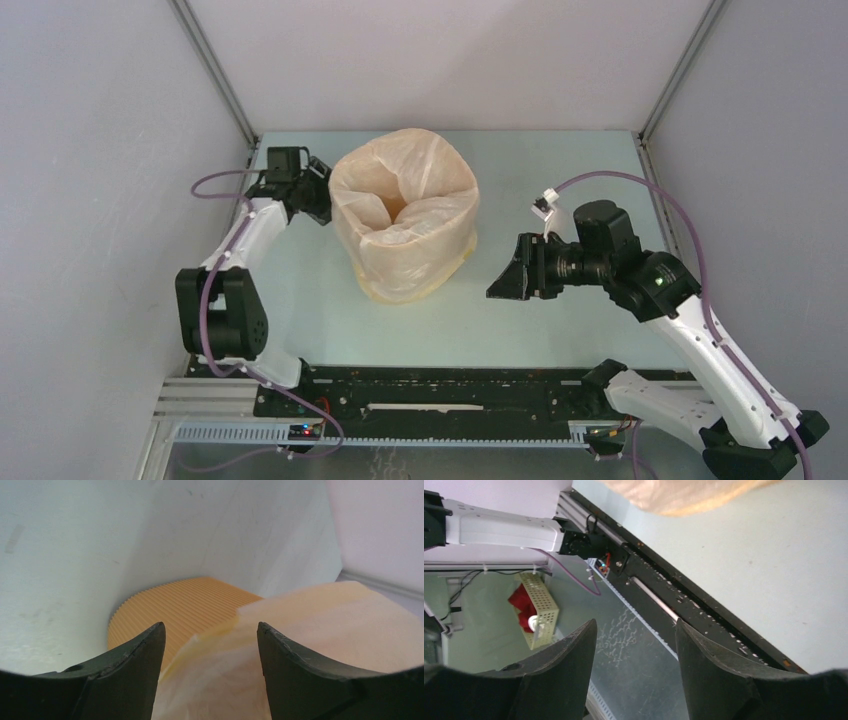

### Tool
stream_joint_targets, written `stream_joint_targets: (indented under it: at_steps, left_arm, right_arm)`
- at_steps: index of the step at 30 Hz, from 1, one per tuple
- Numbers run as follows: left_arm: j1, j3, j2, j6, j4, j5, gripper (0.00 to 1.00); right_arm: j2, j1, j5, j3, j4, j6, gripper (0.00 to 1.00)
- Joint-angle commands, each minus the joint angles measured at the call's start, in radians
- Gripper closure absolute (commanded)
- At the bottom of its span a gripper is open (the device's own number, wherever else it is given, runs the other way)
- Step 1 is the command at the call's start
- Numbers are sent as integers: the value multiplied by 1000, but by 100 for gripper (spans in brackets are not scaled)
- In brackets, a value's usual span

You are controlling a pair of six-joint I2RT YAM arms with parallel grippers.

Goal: Put the trash bags into the trash bin

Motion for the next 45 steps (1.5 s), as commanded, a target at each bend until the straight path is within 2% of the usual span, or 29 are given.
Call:
stream_joint_targets:
  at_steps: [1, 6, 11, 15, 19, 21, 25, 29, 32, 34, 38, 42, 45]
  left_arm:
    - [-127, 9, 47, -15, 39, 135, 29]
    - [-282, -90, 46, -46, 64, 174, 30]
    - [-393, -86, 76, -52, 65, 237, 30]
    - [-404, -15, 83, 20, -24, 172, 30]
    - [-404, 82, 82, 98, -145, 114, 29]
    - [-405, 84, 68, 111, -159, 111, 29]
    - [-412, 29, 19, 108, -162, 95, 28]
    - [-416, -58, -47, 79, -142, 93, 27]
    - [-416, -105, -89, 82, -139, 94, 27]
    - [-416, -121, -110, 92, -149, 86, 24]
    - [-415, -121, -138, 125, -168, 49, 14]
    - [-398, -62, -119, 169, -219, 31, 11]
    - [-389, -25, -100, 186, -231, 31, 11]
  right_arm:
    - [89, 26, 133, 208, -88, -131, 32]
    - [210, 28, 313, 462, -167, -231, 30]
    - [343, 29, 353, 587, -194, -269, 31]
    - [436, 38, 428, 627, -306, -321, 36]
    - [465, 84, 548, 537, -339, -352, 39]
    - [447, 103, 596, 441, -264, -367, 37]
    - [477, 73, 661, 328, 9, -396, 32]
    - [570, 48, 714, 297, 355, -412, 31]
    - [627, 54, 715, 346, 455, -423, 28]
    - [657, 47, 712, 391, 429, -381, 27]
    - [652, 45, 680, 338, 389, -376, 25]
    - [591, 43, 554, 378, 198, -378, 18]
    - [530, 64, 532, 430, 19, -359, 18]
